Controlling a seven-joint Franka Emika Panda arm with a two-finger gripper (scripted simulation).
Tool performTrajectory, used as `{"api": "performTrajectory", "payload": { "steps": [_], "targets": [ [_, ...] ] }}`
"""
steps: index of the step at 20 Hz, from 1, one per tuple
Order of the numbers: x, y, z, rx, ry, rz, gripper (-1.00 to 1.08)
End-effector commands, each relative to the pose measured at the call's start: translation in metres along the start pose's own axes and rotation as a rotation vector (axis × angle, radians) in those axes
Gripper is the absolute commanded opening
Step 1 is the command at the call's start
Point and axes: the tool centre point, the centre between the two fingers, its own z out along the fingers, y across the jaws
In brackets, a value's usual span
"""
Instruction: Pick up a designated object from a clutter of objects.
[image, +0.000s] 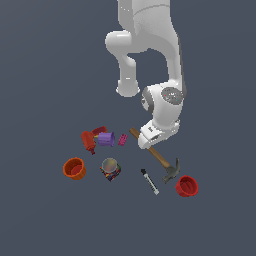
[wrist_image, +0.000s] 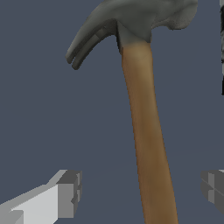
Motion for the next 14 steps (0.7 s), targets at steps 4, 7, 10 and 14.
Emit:
{"api": "performTrajectory", "payload": {
  "steps": [4, 7, 10, 14],
  "targets": [
    [0.000, 0.000, 0.010, 0.000, 0.000, 0.000, 1.00],
    [-0.001, -0.001, 0.023, 0.000, 0.001, -0.001, 1.00],
    [-0.001, -0.001, 0.038, 0.000, 0.001, -0.002, 1.00],
    [-0.001, -0.001, 0.048, 0.000, 0.001, -0.002, 1.00]
  ]
}}
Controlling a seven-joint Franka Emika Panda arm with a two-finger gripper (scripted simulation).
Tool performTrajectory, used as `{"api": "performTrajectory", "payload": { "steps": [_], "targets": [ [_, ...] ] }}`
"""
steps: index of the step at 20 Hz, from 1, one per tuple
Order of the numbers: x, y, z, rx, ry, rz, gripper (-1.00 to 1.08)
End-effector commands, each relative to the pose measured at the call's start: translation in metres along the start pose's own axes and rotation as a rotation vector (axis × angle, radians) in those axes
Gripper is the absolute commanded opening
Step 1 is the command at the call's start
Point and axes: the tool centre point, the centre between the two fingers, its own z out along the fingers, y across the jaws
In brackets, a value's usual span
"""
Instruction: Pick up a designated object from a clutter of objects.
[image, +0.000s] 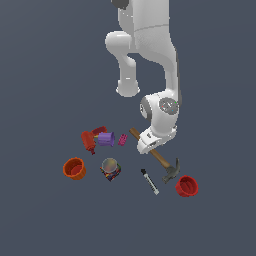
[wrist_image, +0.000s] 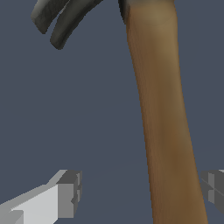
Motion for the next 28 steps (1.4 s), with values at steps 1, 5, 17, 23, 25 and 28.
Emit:
{"api": "performTrajectory", "payload": {
  "steps": [1, 5, 17, 23, 25, 28],
  "targets": [
    [0.000, -0.001, 0.007, 0.001, -0.002, -0.001, 1.00],
    [0.000, -0.001, 0.007, 0.001, -0.002, -0.002, -1.00],
    [0.000, 0.004, 0.003, -0.002, 0.002, 0.004, -1.00],
    [0.001, 0.019, -0.017, -0.002, 0.002, 0.003, -1.00],
    [0.002, 0.026, -0.028, -0.002, 0.002, 0.003, -1.00],
    [0.003, 0.040, -0.049, -0.001, 0.001, 0.002, -1.00]
  ]
}}
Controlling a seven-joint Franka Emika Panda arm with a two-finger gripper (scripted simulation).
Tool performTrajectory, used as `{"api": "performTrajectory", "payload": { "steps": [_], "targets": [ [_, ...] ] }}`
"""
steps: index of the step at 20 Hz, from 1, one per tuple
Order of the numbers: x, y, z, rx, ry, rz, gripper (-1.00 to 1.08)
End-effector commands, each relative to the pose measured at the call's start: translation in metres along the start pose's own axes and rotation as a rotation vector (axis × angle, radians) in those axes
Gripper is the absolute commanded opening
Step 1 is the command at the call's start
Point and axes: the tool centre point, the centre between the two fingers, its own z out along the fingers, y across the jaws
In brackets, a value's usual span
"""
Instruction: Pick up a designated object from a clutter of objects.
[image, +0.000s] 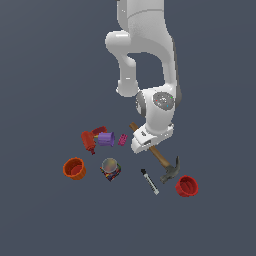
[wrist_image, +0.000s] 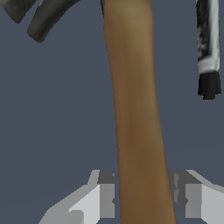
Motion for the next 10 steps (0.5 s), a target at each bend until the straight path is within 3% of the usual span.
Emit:
{"api": "performTrajectory", "payload": {
  "steps": [1, 10],
  "targets": [
    [0.002, 0.013, -0.020, -0.001, 0.004, 0.000, -1.00],
    [0.007, 0.070, -0.103, 0.002, 0.004, -0.002, -1.00]
  ]
}}
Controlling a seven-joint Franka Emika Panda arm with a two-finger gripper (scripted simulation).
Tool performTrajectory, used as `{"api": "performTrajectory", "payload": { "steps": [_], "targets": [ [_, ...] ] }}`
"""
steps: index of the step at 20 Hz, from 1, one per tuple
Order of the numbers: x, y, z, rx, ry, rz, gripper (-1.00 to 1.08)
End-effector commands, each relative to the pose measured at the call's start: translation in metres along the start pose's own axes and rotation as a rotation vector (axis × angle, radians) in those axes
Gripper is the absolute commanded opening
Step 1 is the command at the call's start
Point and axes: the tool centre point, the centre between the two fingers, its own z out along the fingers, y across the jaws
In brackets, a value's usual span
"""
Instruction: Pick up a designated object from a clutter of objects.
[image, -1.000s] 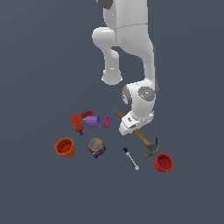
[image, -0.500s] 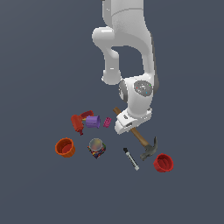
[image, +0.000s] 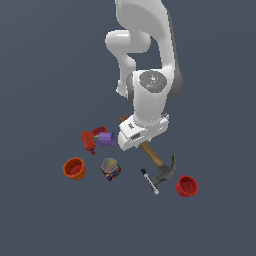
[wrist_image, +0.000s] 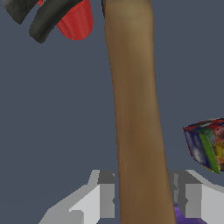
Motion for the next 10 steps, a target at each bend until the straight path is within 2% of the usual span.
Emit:
{"api": "performTrajectory", "payload": {
  "steps": [1, 10],
  "targets": [
    [0.002, 0.017, -0.026, 0.000, 0.003, -0.001, -1.00],
    [0.009, 0.076, -0.111, 0.000, 0.002, -0.002, -1.00]
  ]
}}
